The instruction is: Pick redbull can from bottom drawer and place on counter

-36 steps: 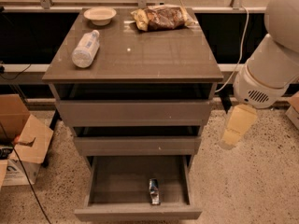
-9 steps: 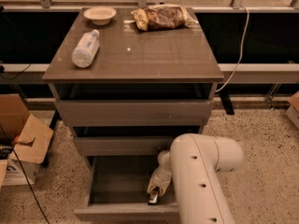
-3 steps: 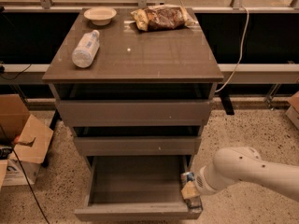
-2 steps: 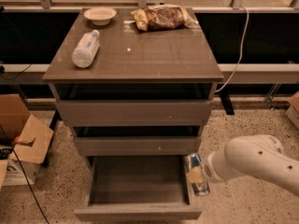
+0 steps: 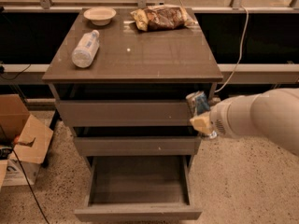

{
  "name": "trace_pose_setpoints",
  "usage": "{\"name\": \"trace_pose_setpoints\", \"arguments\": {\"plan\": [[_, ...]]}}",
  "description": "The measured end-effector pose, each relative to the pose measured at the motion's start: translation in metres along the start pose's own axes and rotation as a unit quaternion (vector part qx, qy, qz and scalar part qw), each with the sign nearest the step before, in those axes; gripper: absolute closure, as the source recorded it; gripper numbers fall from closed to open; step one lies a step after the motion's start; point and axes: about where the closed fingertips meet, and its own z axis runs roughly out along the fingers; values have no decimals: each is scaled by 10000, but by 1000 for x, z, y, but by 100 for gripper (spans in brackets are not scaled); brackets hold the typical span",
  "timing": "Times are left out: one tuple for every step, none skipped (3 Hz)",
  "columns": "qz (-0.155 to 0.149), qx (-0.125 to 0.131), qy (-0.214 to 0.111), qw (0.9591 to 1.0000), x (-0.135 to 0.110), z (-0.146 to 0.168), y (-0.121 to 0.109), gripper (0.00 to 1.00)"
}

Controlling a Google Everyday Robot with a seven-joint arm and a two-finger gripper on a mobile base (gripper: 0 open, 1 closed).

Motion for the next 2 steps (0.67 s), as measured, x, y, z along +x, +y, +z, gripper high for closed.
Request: {"name": "trace_pose_setpoints", "arguments": {"plan": [[-398, 394, -727, 9958, -85, -65, -9, 100], [-425, 463, -860, 9943, -99, -75, -13, 100]]}}
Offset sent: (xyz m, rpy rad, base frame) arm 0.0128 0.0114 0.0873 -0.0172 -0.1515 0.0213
